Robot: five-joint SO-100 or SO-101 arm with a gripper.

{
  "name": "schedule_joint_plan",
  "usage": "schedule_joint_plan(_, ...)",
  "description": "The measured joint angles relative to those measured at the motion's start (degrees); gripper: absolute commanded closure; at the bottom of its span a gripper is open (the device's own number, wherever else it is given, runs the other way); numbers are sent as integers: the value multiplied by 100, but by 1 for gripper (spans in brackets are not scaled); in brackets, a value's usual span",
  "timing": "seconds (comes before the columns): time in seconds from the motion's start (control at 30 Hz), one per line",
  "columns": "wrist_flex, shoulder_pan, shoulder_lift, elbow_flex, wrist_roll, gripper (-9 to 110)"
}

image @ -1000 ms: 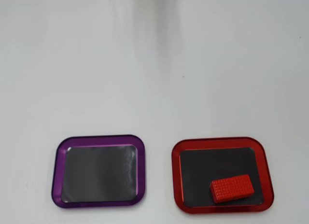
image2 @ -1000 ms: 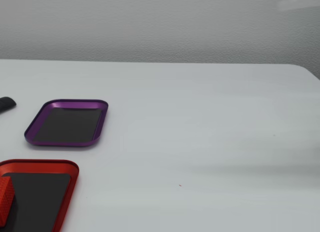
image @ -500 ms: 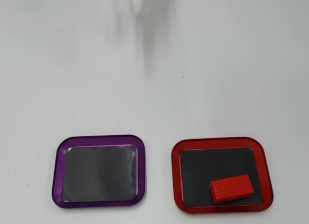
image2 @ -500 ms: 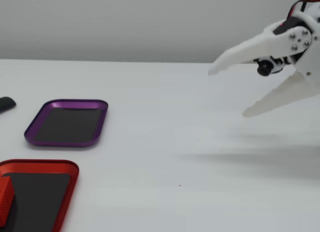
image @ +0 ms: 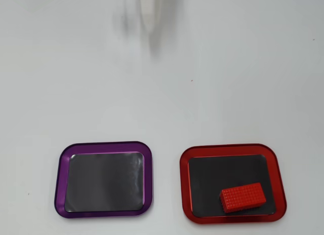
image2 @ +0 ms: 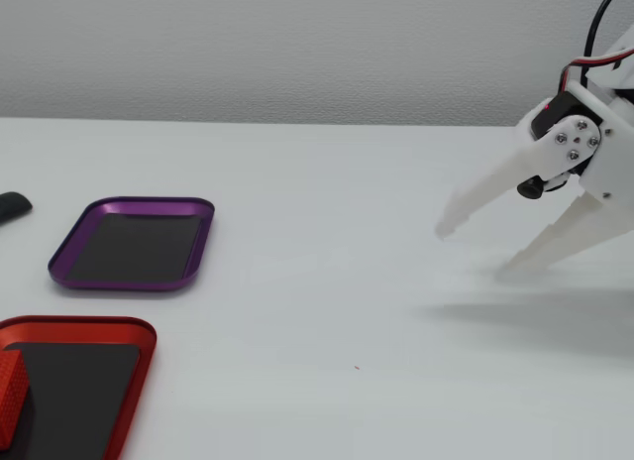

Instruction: Grasp a red block and put it in the left red dish.

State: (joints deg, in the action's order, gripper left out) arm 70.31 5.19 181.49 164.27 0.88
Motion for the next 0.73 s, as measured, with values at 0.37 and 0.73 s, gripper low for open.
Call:
schedule_joint_plan(0.37, -510, -791, -18, 870, 0, 102)
schedule_joint_plan(0.73, -545, 141, -9, 879, 0, 102)
